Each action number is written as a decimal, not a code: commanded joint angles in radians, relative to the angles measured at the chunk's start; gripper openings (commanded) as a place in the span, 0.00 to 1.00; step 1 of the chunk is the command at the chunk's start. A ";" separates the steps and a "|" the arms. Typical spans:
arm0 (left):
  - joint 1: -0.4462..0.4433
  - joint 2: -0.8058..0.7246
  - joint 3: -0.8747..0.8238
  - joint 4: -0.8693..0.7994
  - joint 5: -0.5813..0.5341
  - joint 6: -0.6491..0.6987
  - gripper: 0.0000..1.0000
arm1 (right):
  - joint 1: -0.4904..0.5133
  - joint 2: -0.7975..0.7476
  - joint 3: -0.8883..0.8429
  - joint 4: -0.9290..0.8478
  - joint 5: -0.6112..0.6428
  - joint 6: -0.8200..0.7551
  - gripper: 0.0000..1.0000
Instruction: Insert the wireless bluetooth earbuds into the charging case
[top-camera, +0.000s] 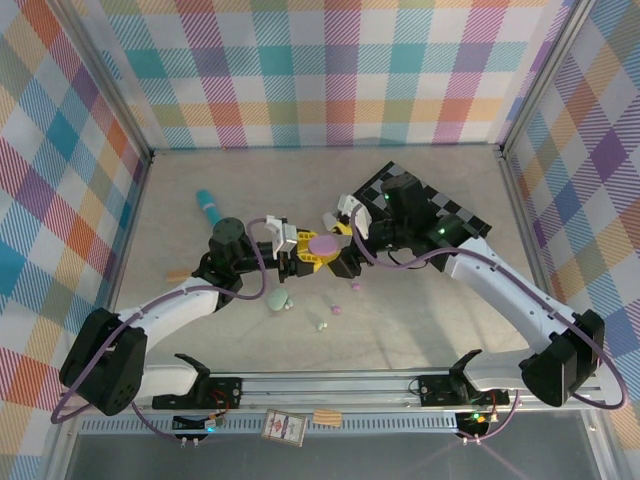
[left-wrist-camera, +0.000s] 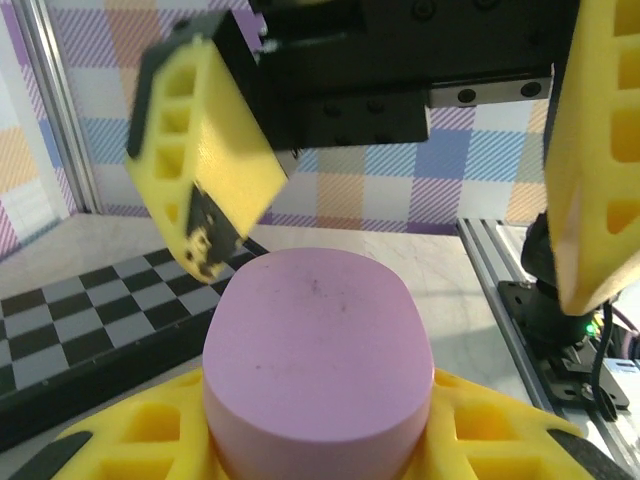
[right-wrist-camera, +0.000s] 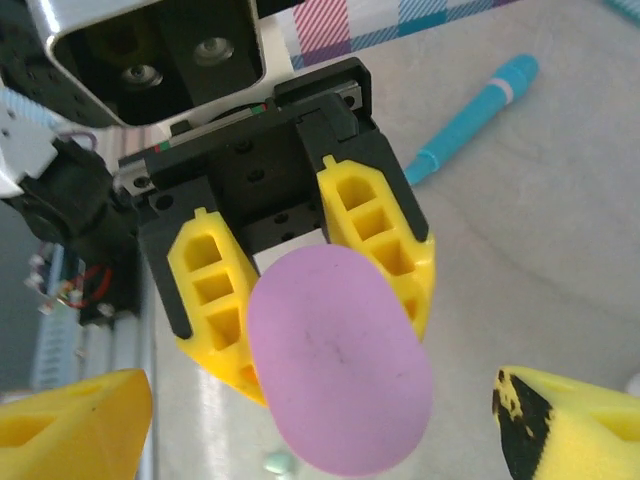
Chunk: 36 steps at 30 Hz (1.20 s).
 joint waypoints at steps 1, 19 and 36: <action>0.004 -0.033 0.032 -0.076 0.051 0.044 0.30 | -0.001 0.024 0.021 -0.004 0.041 -0.168 0.87; -0.009 -0.015 0.026 -0.027 0.076 0.017 0.30 | -0.007 -0.003 0.002 0.165 0.215 -0.067 0.81; -0.009 -0.038 0.023 -0.034 0.069 0.024 0.30 | -0.027 0.013 0.040 0.151 0.237 -0.012 0.80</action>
